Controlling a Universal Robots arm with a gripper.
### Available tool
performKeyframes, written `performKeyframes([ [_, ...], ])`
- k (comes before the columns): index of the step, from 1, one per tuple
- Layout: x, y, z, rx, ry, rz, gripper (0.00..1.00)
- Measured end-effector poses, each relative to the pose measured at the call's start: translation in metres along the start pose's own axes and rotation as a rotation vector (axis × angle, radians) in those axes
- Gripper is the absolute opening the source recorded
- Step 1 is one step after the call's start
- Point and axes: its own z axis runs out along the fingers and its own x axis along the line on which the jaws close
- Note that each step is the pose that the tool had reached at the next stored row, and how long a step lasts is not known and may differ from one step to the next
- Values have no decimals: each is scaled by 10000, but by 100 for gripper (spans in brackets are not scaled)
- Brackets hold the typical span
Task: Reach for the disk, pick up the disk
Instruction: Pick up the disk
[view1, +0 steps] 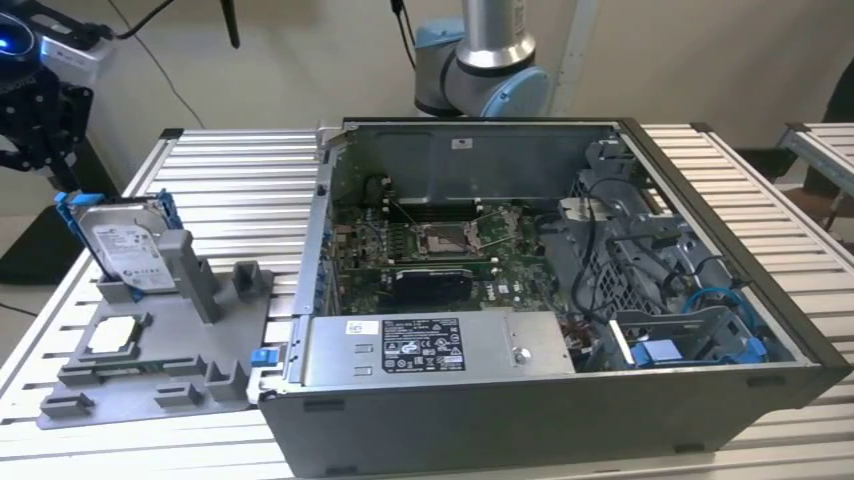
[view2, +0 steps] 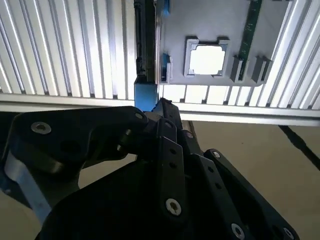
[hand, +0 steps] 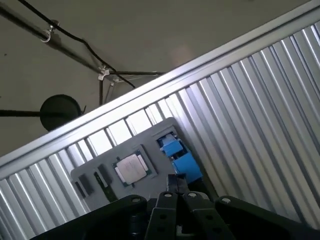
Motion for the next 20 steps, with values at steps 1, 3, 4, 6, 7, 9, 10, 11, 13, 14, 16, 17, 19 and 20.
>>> performKeyframes([
  [1,0,0,0,1,6,-182,0],
  [3,0,0,0,0,22,-545,0],
  [4,0,0,0,0,28,-731,0],
  [6,0,0,0,1,41,-1085,0],
  [7,0,0,0,1,49,-1269,0],
  [9,0,0,0,1,63,-1640,0],
  [10,0,0,0,1,69,-1814,0],
  [11,0,0,0,1,77,-2012,0],
  [13,0,0,0,2,90,-2359,0],
  [14,0,0,0,2,97,-2538,0],
  [16,0,0,0,2,111,-2909,0],
  [17,0,0,0,1,118,-3088,0],
  [19,0,0,0,2,132,-3459,0],
  [20,0,0,0,2,139,-3645,0],
])
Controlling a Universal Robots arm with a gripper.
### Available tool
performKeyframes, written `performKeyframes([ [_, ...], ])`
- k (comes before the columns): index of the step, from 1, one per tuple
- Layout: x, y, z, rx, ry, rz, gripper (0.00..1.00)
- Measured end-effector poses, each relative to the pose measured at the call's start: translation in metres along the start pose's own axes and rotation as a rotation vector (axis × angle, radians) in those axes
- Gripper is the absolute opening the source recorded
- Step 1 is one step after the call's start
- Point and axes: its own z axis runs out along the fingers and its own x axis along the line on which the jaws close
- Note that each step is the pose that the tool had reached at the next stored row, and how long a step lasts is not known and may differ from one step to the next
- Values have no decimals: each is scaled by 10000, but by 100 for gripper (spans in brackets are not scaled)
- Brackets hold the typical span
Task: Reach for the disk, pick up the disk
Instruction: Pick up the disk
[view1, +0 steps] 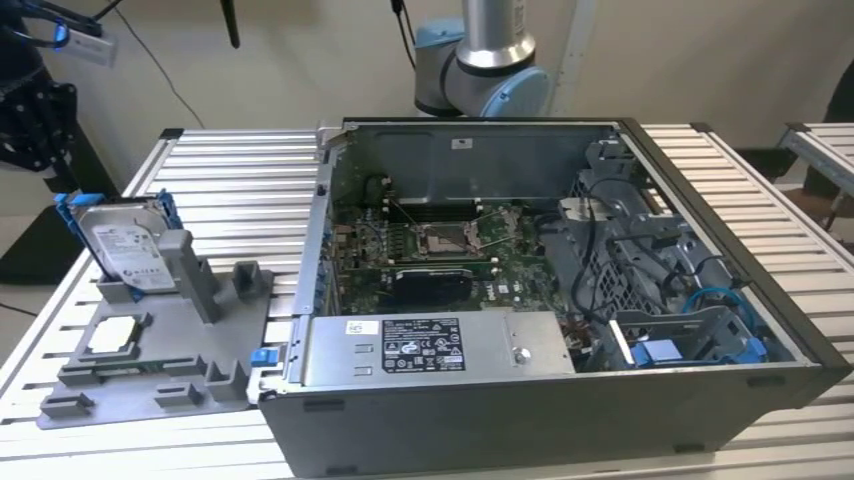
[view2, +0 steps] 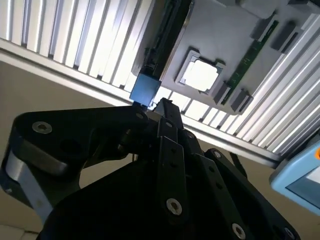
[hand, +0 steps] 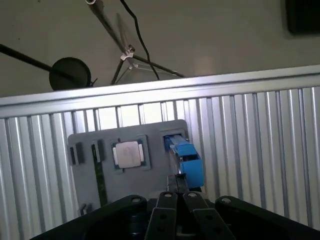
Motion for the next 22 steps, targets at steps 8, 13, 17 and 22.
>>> performKeyframes([
  [8,0,0,0,1,19,-442,0],
  [13,-1,0,0,12,20,-478,0],
  [17,-3,-1,5,103,20,-685,0],
  [22,-7,-7,25,156,27,-1020,0],
])
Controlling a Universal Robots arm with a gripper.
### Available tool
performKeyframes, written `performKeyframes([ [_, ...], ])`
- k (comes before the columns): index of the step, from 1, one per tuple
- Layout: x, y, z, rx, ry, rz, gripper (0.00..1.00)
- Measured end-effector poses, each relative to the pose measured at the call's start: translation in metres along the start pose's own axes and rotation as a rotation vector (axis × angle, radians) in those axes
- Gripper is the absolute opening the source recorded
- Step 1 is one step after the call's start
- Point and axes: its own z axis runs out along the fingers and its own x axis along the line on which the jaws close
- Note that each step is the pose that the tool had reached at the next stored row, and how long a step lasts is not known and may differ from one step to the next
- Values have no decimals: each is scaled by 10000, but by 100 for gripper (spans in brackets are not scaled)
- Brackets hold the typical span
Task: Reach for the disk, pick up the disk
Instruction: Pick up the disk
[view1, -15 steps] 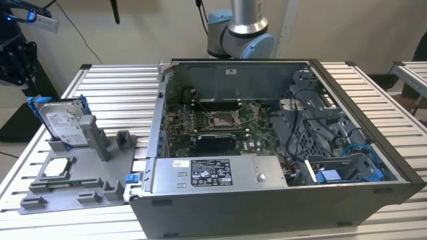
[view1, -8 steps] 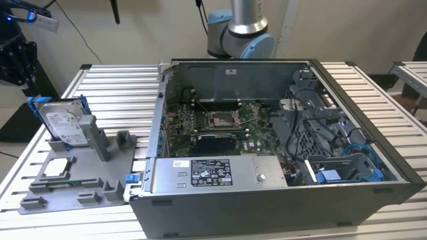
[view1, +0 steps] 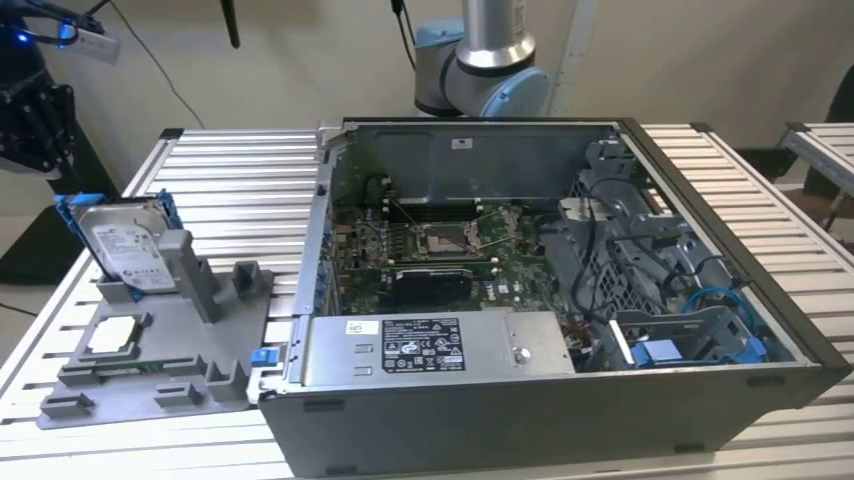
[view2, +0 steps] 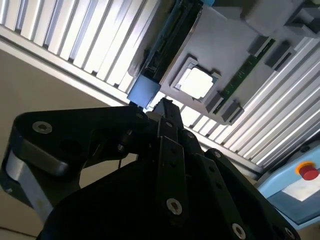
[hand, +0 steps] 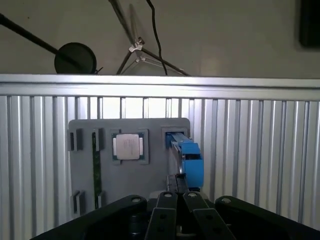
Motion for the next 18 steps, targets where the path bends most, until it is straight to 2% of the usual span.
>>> performKeyframes([
  [6,-45,-19,40,1,-33,-54,0],
  [10,-50,-19,46,2,-37,-52,0],
  [11,-50,-19,46,0,-36,-52,100],
  [16,-50,-19,49,1,-37,-47,100],
  [18,-53,-20,73,2,-38,-47,100],
])
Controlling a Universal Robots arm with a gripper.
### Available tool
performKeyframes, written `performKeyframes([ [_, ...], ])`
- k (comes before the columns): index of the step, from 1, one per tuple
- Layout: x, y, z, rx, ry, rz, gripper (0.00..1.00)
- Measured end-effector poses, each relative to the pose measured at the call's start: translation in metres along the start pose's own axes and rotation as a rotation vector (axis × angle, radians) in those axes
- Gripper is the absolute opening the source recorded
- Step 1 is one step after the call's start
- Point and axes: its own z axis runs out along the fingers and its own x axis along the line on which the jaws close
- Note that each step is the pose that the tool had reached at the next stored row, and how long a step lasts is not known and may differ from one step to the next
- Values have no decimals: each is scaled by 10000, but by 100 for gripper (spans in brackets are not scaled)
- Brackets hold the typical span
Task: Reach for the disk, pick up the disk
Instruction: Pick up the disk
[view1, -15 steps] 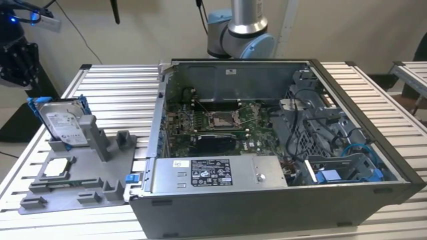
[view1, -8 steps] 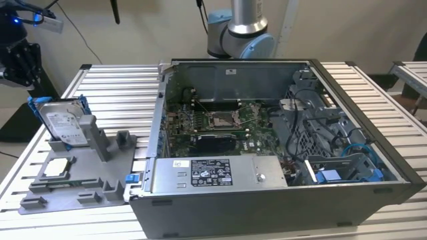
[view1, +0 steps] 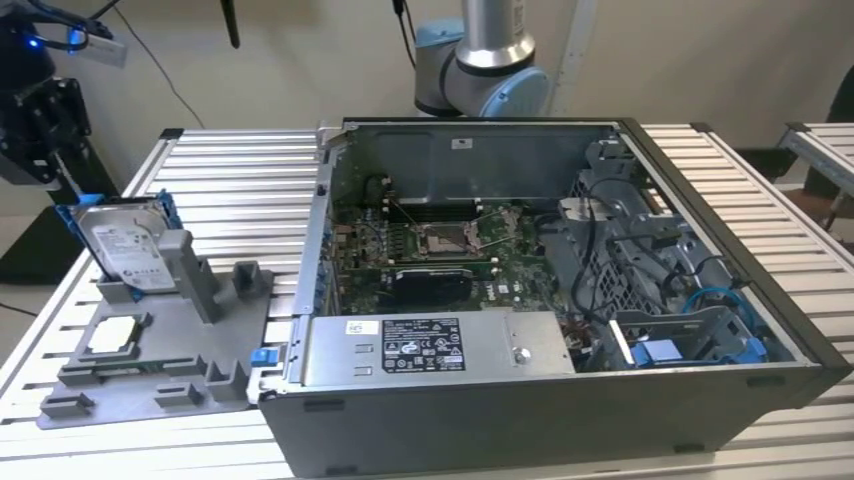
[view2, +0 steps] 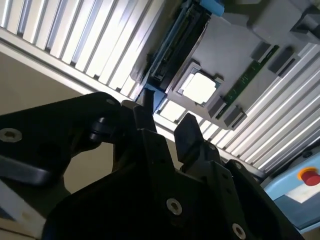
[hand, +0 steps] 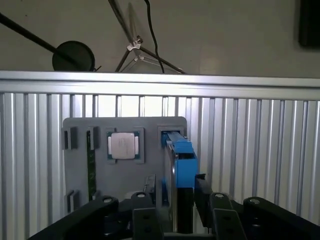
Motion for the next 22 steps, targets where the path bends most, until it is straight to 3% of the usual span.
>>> performKeyframes([
  [22,-69,-13,400,0,0,-1,100],
])
